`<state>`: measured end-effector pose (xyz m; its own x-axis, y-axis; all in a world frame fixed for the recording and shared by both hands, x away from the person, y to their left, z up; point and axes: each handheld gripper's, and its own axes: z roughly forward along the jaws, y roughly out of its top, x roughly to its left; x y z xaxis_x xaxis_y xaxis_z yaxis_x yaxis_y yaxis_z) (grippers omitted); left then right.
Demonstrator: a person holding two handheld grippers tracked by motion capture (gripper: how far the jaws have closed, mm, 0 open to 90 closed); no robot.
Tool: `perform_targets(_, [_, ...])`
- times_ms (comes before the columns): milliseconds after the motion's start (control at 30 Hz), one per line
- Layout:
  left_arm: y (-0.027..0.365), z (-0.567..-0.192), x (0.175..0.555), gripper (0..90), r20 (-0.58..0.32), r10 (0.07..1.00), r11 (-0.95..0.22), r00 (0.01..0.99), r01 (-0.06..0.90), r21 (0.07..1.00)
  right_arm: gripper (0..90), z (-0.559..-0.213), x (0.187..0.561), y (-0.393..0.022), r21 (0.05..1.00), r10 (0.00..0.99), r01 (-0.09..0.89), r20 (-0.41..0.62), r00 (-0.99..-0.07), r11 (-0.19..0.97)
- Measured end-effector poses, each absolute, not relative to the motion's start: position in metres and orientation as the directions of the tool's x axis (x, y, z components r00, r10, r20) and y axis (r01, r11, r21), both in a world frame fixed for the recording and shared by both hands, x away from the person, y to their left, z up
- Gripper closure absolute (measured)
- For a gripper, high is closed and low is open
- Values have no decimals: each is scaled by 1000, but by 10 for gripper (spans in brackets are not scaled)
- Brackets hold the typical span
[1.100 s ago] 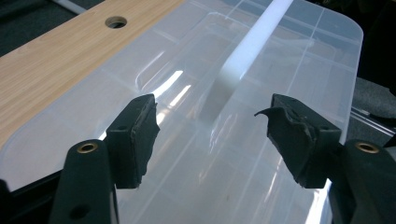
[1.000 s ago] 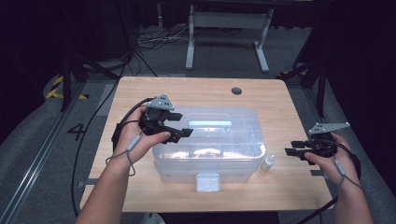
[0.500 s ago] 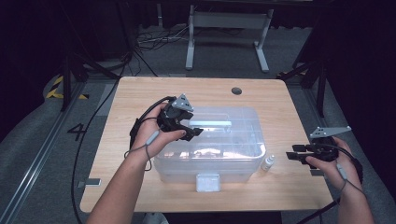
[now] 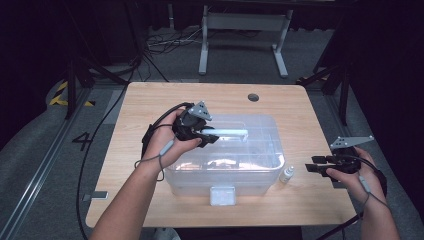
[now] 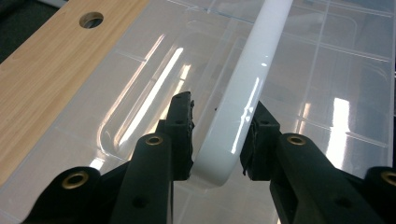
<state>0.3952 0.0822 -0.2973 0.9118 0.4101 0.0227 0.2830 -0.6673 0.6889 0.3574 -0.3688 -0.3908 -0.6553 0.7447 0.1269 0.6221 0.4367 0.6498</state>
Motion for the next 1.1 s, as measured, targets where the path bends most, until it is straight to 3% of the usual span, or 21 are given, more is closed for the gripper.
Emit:
perform_targets(300, [83,-285,399,666,-5,407,-676,913,305,671,542,-382,351,-365,684,713,589,144,-687,429])
perform_targets(733, [78,-275,401,670,80,414,-708,907,266,654,540,-377,340,-366,702,711,576,141,-689,419])
perform_targets(1100, [78,-266,416,662,66,434,-697,898,289,656,540,-374,333,-369,708,714,575,143,-685,410])
